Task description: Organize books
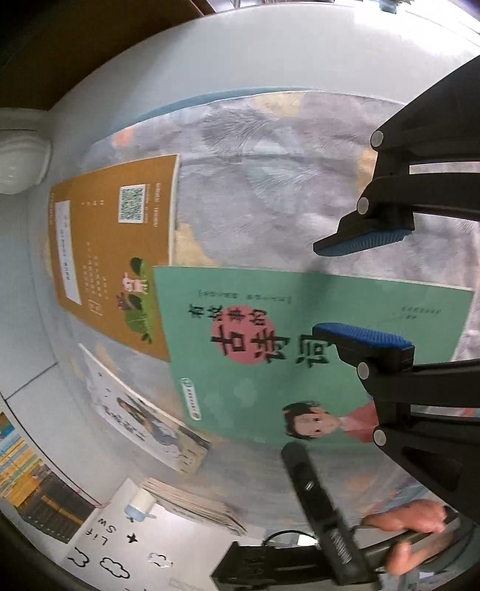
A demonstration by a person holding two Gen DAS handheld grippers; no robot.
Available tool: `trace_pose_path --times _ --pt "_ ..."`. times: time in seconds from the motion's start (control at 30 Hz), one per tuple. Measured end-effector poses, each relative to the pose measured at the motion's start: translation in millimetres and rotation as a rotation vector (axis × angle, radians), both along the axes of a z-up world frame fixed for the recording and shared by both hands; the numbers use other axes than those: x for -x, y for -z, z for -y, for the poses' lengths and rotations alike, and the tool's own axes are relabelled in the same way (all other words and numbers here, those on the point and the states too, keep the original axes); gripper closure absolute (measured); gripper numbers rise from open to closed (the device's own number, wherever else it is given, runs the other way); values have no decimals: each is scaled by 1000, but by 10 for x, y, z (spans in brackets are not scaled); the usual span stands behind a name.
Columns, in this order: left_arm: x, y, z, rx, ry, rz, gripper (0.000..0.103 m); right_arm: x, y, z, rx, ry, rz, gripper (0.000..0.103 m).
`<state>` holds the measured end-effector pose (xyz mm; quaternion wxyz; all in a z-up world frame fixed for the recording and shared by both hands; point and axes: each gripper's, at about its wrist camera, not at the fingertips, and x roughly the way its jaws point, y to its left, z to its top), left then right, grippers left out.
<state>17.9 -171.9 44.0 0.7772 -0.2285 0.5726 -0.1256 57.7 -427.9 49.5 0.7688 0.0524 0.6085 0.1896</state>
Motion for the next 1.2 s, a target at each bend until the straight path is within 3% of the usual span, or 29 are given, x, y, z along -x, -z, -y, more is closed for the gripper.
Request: trace_pose_path --times 0.17,0.4,0.5,0.57,0.67,0.8,0.9,1.07,1.13,1.2 --pt "16 5 -37 24 -38 -5 80 63 41 -30 17 14 7 67" --pt "60 -43 96 -67 -3 -7 75 182 53 -45 31 -5 18 67" --pt "69 -48 121 -65 4 4 75 212 60 -27 17 2 12 67" --pt "80 -53 90 -19 -7 1 75 229 68 -27 10 7 9 67" --pt "138 -113 -44 117 -51 29 75 257 69 -11 12 14 12 66" --pt "185 -170 -196 355 -79 64 75 273 78 18 -2 27 8 66" --pt "179 -107 -207 424 -105 60 75 290 74 12 3 22 12 64" --pt "116 64 -2 280 -97 14 78 301 70 -5 9 12 17 64" --pt "86 113 83 205 -97 -9 83 272 72 6 -3 11 5 64" --pt "65 151 97 204 -104 -23 85 220 59 43 -15 22 -1 65"
